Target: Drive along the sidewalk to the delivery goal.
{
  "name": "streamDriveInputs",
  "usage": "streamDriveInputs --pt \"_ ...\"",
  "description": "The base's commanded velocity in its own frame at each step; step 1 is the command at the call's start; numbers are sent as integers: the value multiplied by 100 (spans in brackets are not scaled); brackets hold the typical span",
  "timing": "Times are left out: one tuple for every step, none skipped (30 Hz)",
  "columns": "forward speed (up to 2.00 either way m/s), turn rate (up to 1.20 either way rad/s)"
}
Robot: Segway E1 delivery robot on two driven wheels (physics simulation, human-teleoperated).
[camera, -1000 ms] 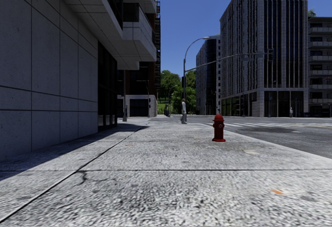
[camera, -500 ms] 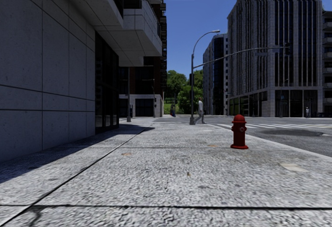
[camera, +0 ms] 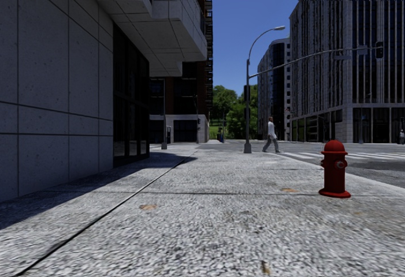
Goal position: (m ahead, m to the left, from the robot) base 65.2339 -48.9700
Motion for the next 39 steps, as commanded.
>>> streamDriveInputs --pt "200 23" --pt "200 23" --pt "200 23" --pt "200 23" --pt "200 23" --pt "200 23" --pt "200 23" --pt "200 23" --pt "200 23" --pt "200 23" --pt "200 23" --pt "200 23" --pt "200 23" --pt "200 23" --pt "200 23" --pt "200 23" --pt "200 23" --pt "200 13" --pt "200 0" --pt "200 0" --pt "200 0" --pt "200 0" --pt "198 0" --pt "198 0" --pt "198 0" --pt "198 0" --pt "196 0" --pt "195 0" --pt "192 0" --pt "184 0" --pt "172 0" --pt "157 0" --pt "157 0" --pt "140 0" --pt "129 0" --pt "124 0" --pt "123 0" --pt "122 0" --pt "122 0"
